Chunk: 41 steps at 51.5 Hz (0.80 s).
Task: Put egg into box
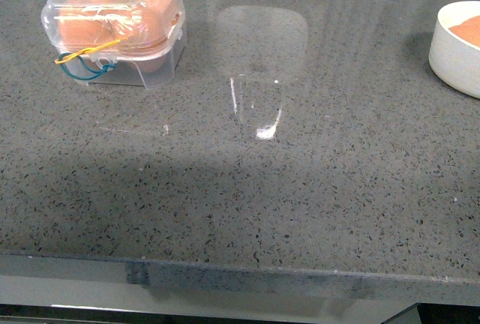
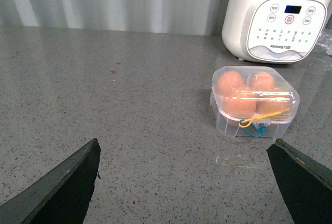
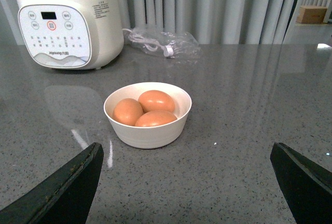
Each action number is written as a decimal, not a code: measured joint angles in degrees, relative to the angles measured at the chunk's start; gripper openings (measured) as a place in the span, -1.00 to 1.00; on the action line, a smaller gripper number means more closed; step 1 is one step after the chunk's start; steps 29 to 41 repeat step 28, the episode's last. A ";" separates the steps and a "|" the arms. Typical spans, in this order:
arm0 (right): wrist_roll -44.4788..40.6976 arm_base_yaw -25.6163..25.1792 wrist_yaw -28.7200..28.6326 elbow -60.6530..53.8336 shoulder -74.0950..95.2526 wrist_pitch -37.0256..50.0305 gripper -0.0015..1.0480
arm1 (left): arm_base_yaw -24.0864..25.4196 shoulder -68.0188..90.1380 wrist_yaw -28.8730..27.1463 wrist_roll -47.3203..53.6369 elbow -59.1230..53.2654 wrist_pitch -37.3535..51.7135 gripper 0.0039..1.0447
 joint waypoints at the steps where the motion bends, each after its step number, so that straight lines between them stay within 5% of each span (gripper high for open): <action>1: 0.00 0.00 0.00 0.00 0.00 0.00 0.87 | 0.02 0.02 0.00 0.00 0.00 0.00 0.88; 41: 0.00 0.00 0.00 0.00 0.00 0.00 0.87 | 0.00 0.02 0.00 0.00 0.00 0.00 0.88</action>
